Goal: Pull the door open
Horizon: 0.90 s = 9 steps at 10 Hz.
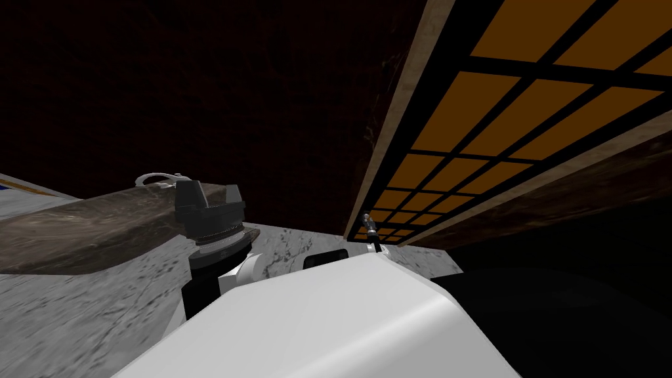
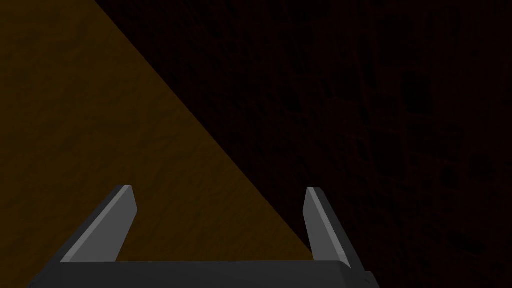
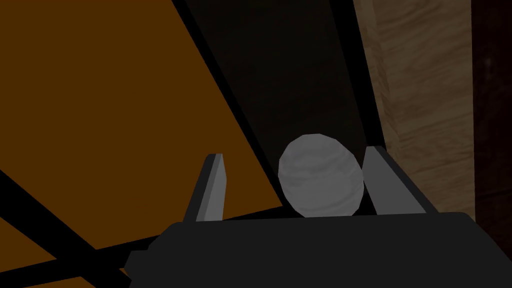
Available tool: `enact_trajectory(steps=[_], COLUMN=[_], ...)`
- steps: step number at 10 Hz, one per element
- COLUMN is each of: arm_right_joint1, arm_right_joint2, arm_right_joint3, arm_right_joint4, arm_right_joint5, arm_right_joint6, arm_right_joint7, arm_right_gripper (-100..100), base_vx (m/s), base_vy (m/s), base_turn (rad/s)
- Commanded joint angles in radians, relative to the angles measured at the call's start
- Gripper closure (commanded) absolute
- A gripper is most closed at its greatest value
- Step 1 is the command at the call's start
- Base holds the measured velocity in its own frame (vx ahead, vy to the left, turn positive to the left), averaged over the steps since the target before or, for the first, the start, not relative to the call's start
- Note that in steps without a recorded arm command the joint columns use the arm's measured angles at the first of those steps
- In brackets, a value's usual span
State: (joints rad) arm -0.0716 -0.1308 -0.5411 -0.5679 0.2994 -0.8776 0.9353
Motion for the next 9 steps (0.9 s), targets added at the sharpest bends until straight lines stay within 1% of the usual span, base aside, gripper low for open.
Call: enact_trajectory(steps=[1, 2, 3, 4, 5, 6, 7, 8, 9], arm_right_joint1=[0.007, 0.008, 0.008, 0.008, 0.008, 0.009, 0.009, 0.010, 0.011], arm_right_joint2=[-0.017, -0.019, -0.019, -0.019, -0.022, -0.025, -0.025, -0.027, -0.030], arm_right_joint3=[-0.011, -0.008, -0.008, -0.008, -0.005, -0.003, -0.003, 0.000, 0.003], arm_right_joint4=[-0.001, 0.001, 0.001, 0.001, 0.002, 0.004, 0.004, 0.005, 0.007], arm_right_joint5=[-0.021, -0.030, -0.030, -0.030, -0.040, -0.049, -0.049, -0.058, -0.069], arm_right_joint6=[-0.003, -0.003, -0.003, -0.003, -0.003, -0.003, -0.003, -0.004, -0.004], arm_right_joint7=[-0.050, -0.080, -0.094, -0.094, -0.132, -0.160, -0.171, -0.209, -0.232], arm_right_gripper=[100, 100, 100, 100, 100, 100, 100, 100, 100], base_vx=[-0.037, -0.034, -0.031, -0.021, -0.030, -0.040, -0.035, -0.029, -0.047], base_vy=[-0.001, -0.007, -0.003, 0.006, 0.002, 0.004, 0.007, 0.000, -0.005], base_turn=[0.081, 0.081, 0.036, -0.011, 0.044, 0.073, 0.030, 0.044, 0.095])
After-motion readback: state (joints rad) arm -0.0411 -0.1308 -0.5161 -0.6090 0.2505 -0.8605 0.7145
